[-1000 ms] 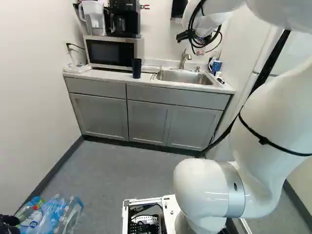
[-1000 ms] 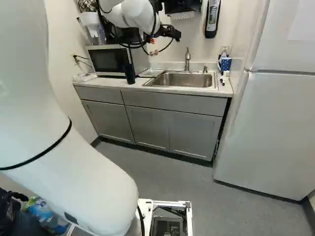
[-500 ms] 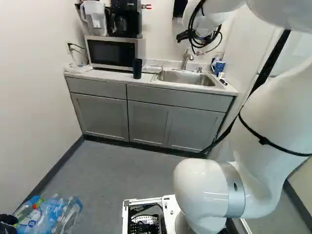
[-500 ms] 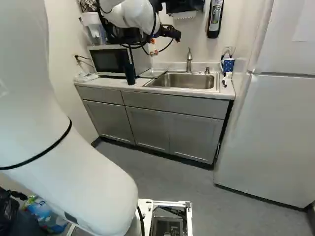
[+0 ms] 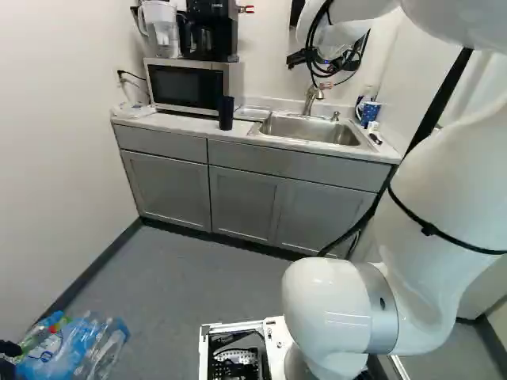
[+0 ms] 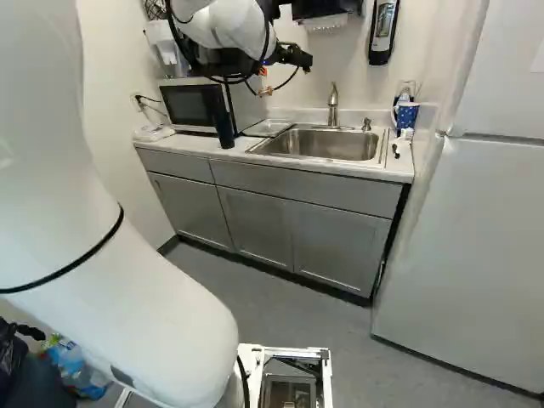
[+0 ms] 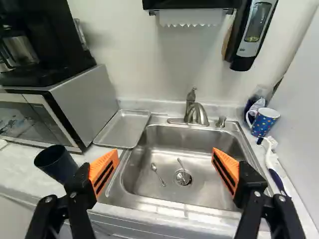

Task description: Rinse the cup and place it in the tray

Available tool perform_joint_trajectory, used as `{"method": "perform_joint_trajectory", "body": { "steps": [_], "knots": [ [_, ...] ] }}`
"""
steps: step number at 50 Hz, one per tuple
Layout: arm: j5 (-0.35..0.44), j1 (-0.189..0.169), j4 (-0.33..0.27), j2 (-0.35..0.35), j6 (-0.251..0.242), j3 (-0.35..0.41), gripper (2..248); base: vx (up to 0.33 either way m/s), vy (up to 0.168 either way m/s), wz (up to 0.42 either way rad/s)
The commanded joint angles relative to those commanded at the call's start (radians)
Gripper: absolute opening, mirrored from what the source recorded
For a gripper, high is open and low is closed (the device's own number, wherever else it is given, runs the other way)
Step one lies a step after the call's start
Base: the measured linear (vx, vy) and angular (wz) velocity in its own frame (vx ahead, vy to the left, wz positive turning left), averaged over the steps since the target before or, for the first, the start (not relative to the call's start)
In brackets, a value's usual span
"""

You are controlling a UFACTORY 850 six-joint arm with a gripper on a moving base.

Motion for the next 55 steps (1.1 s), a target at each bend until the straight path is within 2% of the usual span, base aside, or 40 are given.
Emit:
{"method": "perform_joint_trajectory", "body": {
  "steps": [55],
  "knots": [
    [0.000,0.000,0.000,0.000,0.000,0.000,247,0.096,-0.089,0.157]
  ]
}}
